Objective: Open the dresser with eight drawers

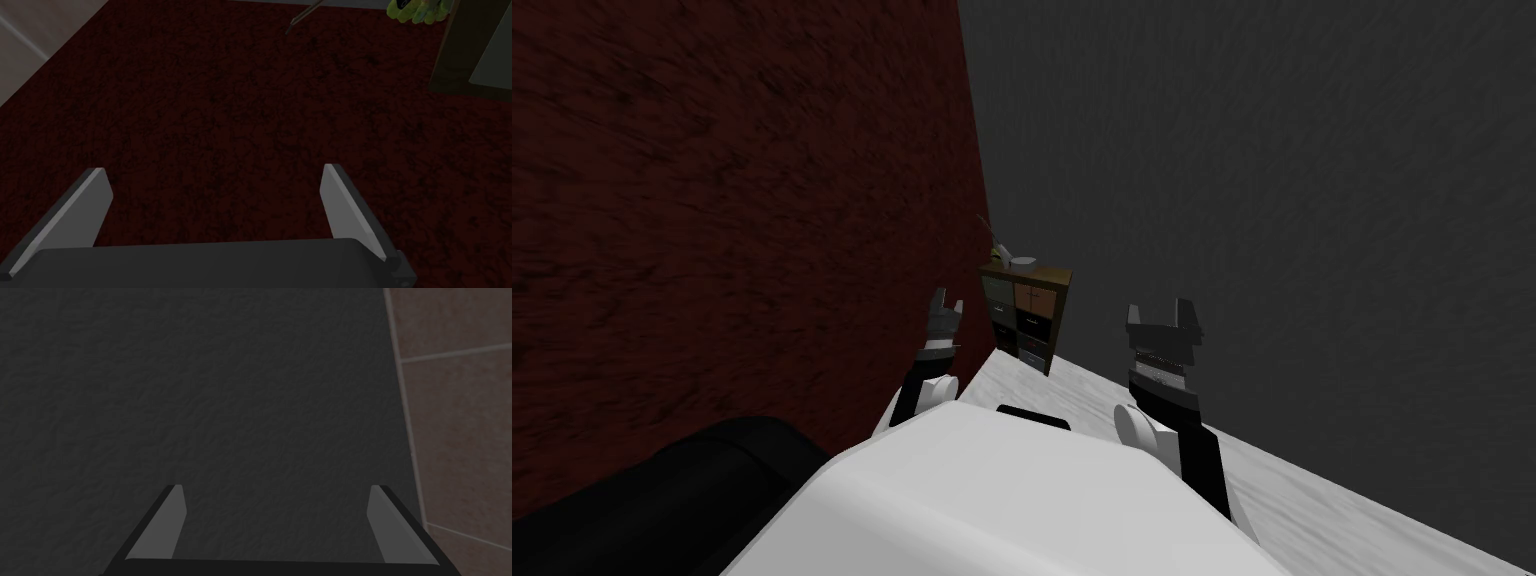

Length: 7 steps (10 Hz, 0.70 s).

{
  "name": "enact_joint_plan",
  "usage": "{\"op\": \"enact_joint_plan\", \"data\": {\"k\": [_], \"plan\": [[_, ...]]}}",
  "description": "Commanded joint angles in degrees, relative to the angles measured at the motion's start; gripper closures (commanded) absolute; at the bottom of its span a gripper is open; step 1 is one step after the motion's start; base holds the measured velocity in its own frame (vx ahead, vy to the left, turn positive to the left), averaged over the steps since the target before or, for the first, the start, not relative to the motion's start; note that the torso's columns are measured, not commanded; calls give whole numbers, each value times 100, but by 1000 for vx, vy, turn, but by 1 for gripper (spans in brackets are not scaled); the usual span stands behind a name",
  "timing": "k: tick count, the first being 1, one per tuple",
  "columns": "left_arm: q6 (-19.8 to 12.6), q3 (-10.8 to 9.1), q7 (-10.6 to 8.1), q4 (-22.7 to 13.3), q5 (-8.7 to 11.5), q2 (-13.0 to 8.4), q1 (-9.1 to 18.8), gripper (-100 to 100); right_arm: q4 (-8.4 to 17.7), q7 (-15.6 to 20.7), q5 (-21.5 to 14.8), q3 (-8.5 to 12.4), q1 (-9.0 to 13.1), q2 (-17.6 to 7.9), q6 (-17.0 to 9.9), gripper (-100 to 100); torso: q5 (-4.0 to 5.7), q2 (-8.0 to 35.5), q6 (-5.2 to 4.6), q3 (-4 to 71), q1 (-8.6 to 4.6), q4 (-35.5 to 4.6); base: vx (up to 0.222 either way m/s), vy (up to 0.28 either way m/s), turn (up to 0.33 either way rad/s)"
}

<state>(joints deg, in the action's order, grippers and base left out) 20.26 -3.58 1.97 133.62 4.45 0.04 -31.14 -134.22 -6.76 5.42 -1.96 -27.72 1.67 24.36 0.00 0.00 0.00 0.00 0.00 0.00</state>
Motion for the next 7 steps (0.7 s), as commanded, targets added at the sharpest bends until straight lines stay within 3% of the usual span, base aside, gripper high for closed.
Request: {"op": "enact_joint_plan", "data": {"k": [1, 7], "plan": [[0, 0, 0, 0, 0, 0, 0, 0, 0, 0, 0, 0, 0, 0, 0, 0, 0, 232, 0, 467, 0, -235, 0, 0, 0], [1, 0, 0, 1, 0, 0, 0, 0, -2, 0, 0, 0, 0, 0, 1, 0, 0, 2693, 0, 5381, 0, -2691, 0, 0, 0]]}}
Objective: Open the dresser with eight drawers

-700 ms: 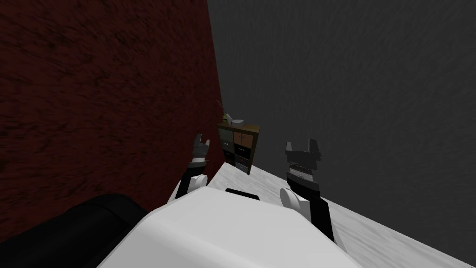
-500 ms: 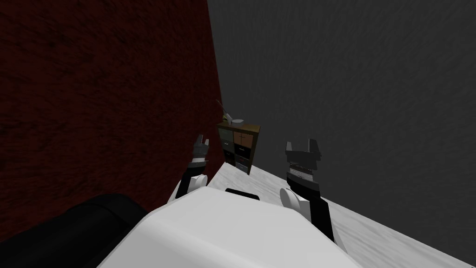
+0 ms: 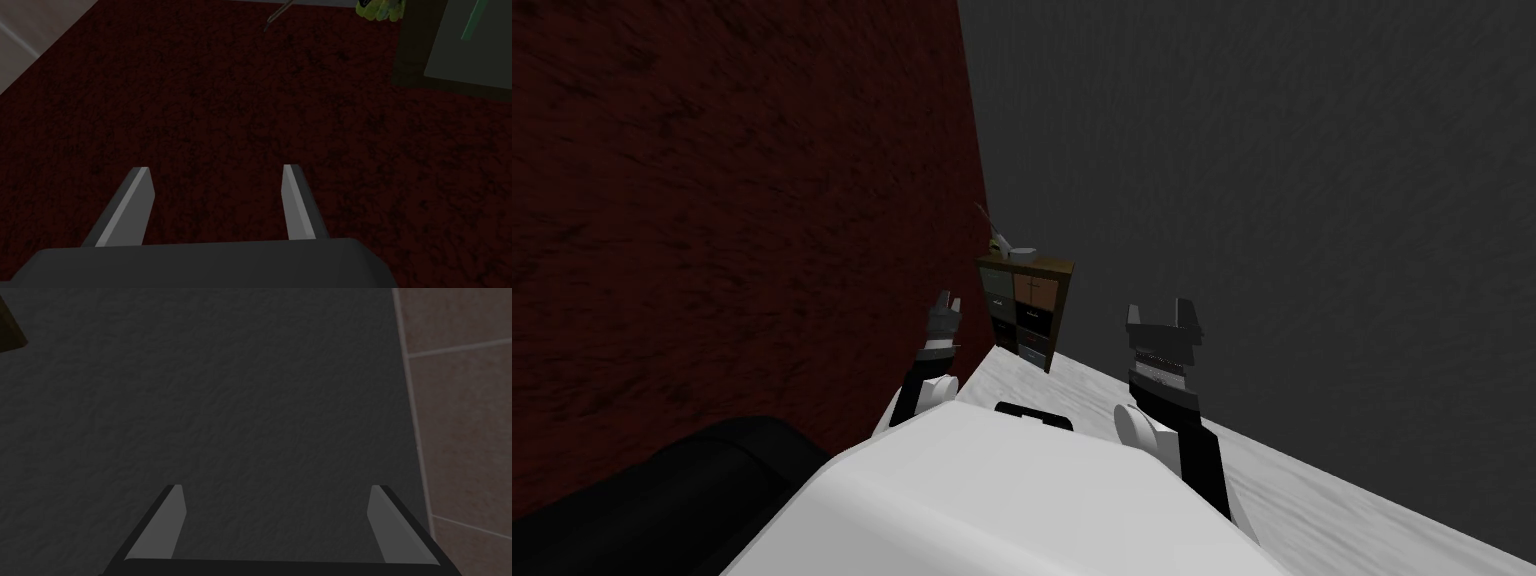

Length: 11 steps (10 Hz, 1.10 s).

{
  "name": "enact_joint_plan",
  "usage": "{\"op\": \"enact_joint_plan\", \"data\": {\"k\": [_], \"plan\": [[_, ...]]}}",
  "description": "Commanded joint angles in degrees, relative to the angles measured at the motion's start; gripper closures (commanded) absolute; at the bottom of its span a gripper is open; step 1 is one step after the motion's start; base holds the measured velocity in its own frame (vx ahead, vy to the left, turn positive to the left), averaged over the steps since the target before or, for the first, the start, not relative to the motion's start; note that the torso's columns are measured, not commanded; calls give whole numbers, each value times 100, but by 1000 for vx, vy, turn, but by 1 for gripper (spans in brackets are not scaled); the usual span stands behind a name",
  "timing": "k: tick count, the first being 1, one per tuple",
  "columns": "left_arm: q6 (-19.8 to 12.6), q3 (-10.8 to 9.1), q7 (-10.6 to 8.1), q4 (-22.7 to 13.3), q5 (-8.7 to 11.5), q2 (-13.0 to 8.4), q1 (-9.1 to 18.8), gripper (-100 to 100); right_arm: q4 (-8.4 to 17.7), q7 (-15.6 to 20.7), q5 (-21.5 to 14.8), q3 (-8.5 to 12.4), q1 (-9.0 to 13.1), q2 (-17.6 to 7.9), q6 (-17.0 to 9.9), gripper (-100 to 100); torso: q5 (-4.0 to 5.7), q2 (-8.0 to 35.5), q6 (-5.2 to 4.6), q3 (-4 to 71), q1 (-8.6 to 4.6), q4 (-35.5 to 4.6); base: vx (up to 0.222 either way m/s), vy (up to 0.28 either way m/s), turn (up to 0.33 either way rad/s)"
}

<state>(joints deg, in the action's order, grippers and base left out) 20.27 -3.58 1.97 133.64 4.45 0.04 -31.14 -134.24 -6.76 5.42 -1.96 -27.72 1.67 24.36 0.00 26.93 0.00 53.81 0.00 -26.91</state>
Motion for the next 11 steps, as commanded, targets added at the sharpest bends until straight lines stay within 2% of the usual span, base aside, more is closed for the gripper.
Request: {"op": "enact_joint_plan", "data": {"k": [1, 2, 3, 4, 6, 7, 11], "plan": [[0, 0, 0, 0, 0, 0, 0, 0, 0, 0, 0, 0, 0, 0, 0, 0, 0, 423, 0, 846, 0, -423, 0, 0, 0], [0, 0, 0, 0, 0, 0, 0, 0, 0, 0, 0, 0, 0, 0, 0, 0, 0, 846, 0, 1691, 0, -846, 0, 0, 0], [8, 9, 7, -62, -11, -186, 19, -100, 0, 0, 0, 0, 0, 0, 0, 0, 0, 1269, 0, 2538, 0, -1269, 15, -8, -16], [15, 18, 14, -123, -21, -310, 37, -100, 2, 0, 0, 0, -1, 0, 0, 0, 0, 1459, 0, 2934, -1, -1457, 23, -20, -25], [36, 43, 32, -290, -51, -525, 88, -100, 3, 0, 0, 0, -1, 0, -1, 0, 1, 1525, 0, 3073, -5, -1529, 27, -27, -25], [63, 74, 56, -503, -88, -670, 153, -100, 3, 0, 0, 0, -1, 0, -1, 0, 1, 1530, 0, 3077, -2, -1534, 54, -47, -58], [124, 147, 111, -1000, -174, -826, 305, -100, 3, 0, 0, 0, -1, 0, -1, 0, 0, 1540, 0, 3073, 2, -1538, 65, -51, -43]]}}
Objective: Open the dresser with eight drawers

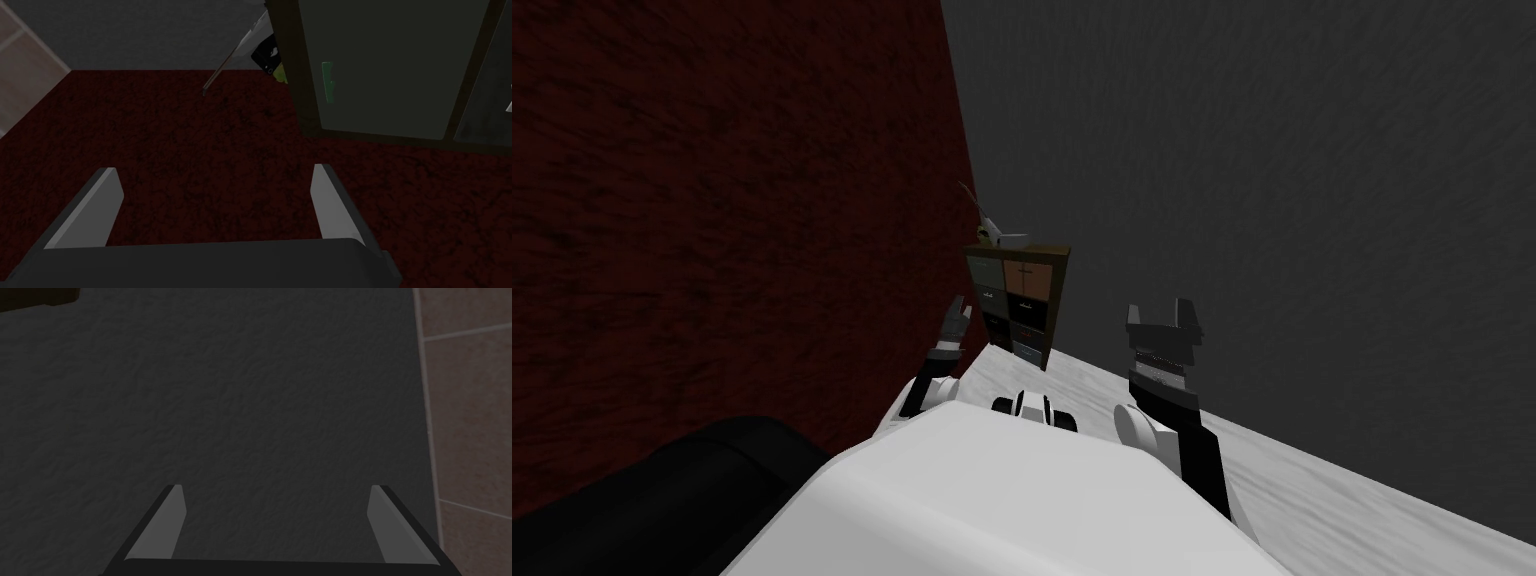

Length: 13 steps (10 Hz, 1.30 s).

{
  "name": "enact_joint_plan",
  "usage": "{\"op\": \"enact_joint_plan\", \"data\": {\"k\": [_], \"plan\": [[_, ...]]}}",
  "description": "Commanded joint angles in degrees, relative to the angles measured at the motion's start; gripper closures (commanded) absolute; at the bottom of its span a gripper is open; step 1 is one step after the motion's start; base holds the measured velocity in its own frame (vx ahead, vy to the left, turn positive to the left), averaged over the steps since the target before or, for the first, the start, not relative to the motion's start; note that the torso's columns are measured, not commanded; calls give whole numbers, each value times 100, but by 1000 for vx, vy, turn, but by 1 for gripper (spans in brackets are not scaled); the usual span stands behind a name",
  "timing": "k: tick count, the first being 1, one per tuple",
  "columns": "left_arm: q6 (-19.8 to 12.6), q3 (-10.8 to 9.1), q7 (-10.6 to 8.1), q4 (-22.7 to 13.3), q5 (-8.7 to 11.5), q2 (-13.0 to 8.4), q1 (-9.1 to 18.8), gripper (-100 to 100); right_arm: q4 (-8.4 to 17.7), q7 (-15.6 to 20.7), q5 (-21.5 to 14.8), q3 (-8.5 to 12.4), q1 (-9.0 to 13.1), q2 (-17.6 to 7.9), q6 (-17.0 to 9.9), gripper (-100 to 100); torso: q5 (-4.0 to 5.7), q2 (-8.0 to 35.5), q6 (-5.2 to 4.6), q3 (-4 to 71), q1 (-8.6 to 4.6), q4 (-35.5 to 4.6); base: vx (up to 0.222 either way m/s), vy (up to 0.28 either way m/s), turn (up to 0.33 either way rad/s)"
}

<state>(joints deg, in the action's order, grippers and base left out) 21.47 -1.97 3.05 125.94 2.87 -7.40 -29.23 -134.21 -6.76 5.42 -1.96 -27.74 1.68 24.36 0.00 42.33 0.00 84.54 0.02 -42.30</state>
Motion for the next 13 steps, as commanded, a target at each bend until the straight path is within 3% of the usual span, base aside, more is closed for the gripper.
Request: {"op": "enact_joint_plan", "data": {"k": [1, 13], "plan": [[19, 5, 17, -359, -38, -101, 152, -100, 0, 0, 0, 0, 0, 0, 0, 0, 0, -1, 0, 0, 0, 0, 54, -43, -40], [193, 213, 175, -1786, -286, 45, 586, -100, 0, 0, 0, 0, 0, 0, 0, 0, 1, -9, -1, 5, -6, 3, 52, -38, -39]]}}
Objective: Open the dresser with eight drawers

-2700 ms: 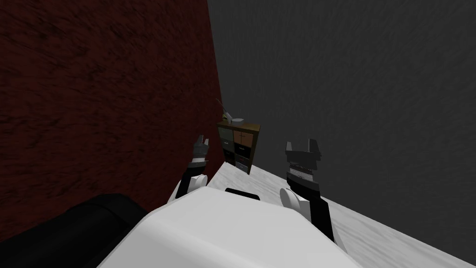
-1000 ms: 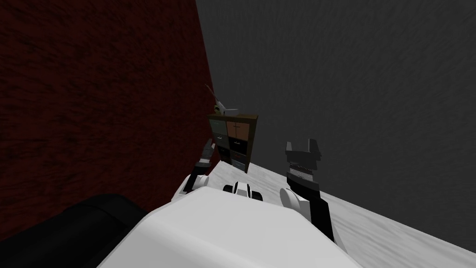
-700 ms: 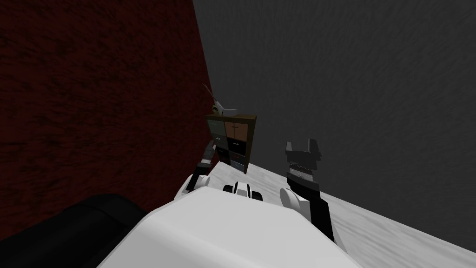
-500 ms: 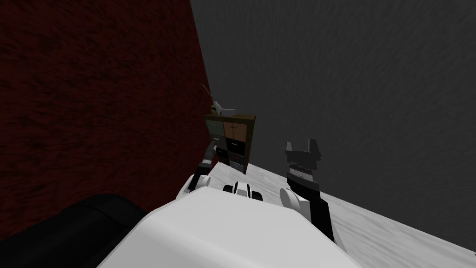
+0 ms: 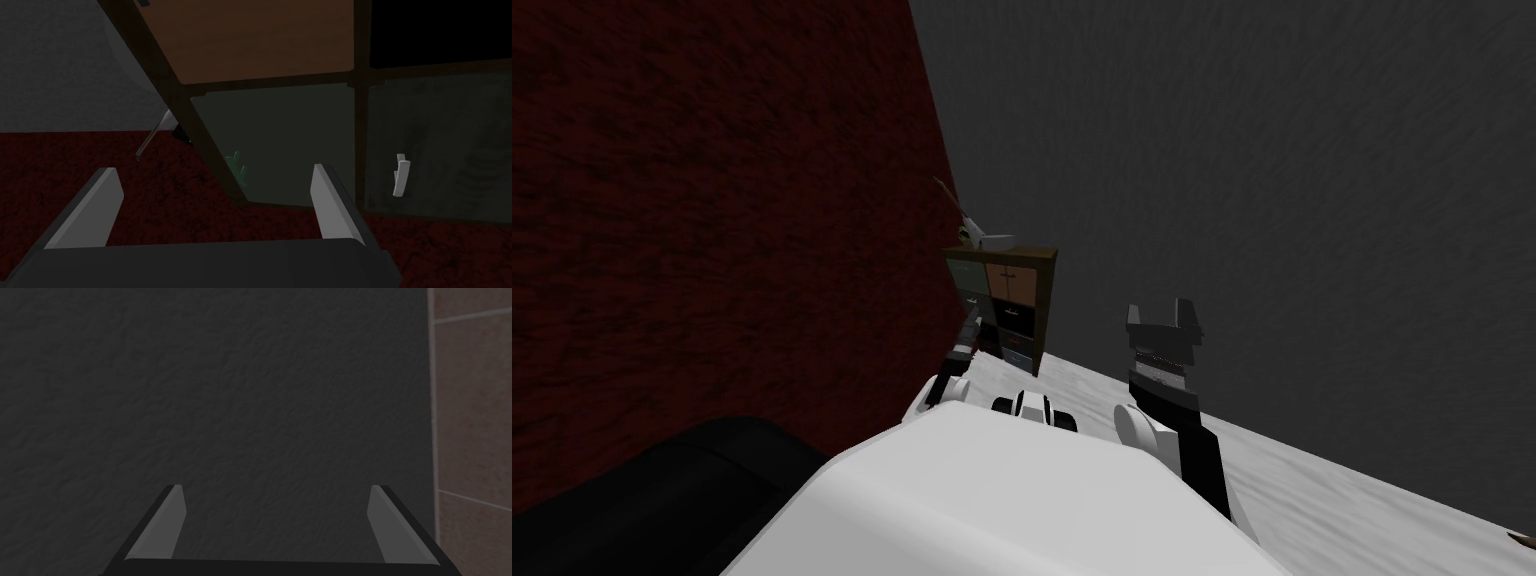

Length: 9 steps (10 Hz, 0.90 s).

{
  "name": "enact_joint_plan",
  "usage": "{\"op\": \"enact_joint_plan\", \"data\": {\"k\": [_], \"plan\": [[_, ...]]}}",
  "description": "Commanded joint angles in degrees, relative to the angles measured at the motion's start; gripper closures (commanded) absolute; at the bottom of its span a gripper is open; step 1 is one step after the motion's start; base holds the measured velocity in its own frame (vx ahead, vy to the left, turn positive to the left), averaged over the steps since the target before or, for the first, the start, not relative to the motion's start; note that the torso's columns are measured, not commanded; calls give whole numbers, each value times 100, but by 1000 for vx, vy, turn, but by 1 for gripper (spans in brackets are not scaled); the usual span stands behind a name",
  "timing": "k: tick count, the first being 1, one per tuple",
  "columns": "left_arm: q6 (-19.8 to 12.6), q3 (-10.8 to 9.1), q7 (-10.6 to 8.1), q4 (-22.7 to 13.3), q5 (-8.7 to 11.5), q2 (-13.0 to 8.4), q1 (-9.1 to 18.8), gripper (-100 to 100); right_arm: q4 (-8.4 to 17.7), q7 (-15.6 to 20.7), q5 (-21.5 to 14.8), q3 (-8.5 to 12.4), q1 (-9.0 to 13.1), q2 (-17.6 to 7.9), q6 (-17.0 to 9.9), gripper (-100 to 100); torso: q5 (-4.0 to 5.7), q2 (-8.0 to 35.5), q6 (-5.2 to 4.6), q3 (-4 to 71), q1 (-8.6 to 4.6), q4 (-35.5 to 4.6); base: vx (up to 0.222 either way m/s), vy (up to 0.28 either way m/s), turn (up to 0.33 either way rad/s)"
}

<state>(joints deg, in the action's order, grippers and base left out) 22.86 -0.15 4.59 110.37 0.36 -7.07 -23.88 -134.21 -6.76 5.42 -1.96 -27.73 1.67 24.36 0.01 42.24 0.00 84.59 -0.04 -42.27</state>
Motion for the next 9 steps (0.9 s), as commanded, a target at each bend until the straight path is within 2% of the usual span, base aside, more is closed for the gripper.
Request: {"op": "enact_joint_plan", "data": {"k": [1, 9], "plan": [[67, 46, 34, -335, -52, 11, 84, -100, 0, 0, 0, 0, 0, 0, 0, 0, 0, 1, 1, 0, 1, 0, 52, -45, -29], [205, 212, 159, -1479, -250, 23, 431, -100, 0, 0, 0, 0, 0, 0, 0, 0, -1, 6, 1, -3, 7, -2, 64, -42, -47]]}}
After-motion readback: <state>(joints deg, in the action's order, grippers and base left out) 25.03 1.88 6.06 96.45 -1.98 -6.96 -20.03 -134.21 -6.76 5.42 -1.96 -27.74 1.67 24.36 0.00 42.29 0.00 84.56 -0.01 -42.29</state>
